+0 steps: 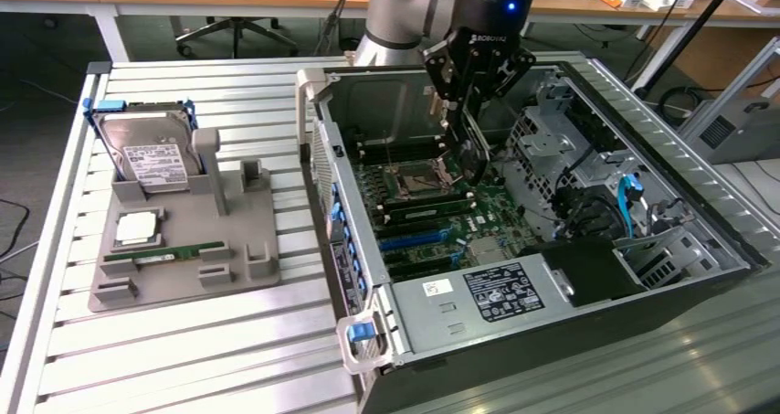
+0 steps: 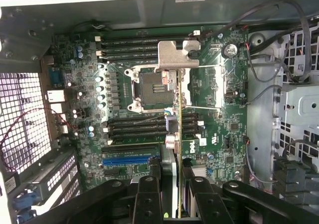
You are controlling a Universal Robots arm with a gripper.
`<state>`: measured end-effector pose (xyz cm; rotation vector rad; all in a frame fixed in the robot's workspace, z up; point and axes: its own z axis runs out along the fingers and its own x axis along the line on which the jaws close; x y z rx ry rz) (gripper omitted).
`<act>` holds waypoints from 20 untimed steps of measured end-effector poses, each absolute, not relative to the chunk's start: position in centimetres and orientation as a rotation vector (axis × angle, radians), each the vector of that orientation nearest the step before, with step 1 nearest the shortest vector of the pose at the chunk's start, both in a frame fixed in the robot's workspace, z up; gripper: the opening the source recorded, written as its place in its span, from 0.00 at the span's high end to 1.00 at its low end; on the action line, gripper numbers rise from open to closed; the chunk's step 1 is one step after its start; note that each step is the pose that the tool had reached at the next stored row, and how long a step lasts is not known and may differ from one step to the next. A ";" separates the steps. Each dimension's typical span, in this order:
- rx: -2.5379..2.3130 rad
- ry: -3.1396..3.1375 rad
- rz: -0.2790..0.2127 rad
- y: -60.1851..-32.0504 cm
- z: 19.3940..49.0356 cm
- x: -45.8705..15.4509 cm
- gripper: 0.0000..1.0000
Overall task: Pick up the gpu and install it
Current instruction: 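Insert the gpu into the slot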
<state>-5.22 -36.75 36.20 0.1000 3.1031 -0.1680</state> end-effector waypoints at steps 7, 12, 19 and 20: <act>0.061 3.103 -0.167 -36.7 36.2 -5.2 0.73; 0.021 3.102 -0.167 -36.7 36.2 -5.2 0.73; -0.070 3.098 -0.165 -36.8 36.2 -5.2 0.73; -0.078 3.098 -0.165 -36.8 36.2 -5.2 0.73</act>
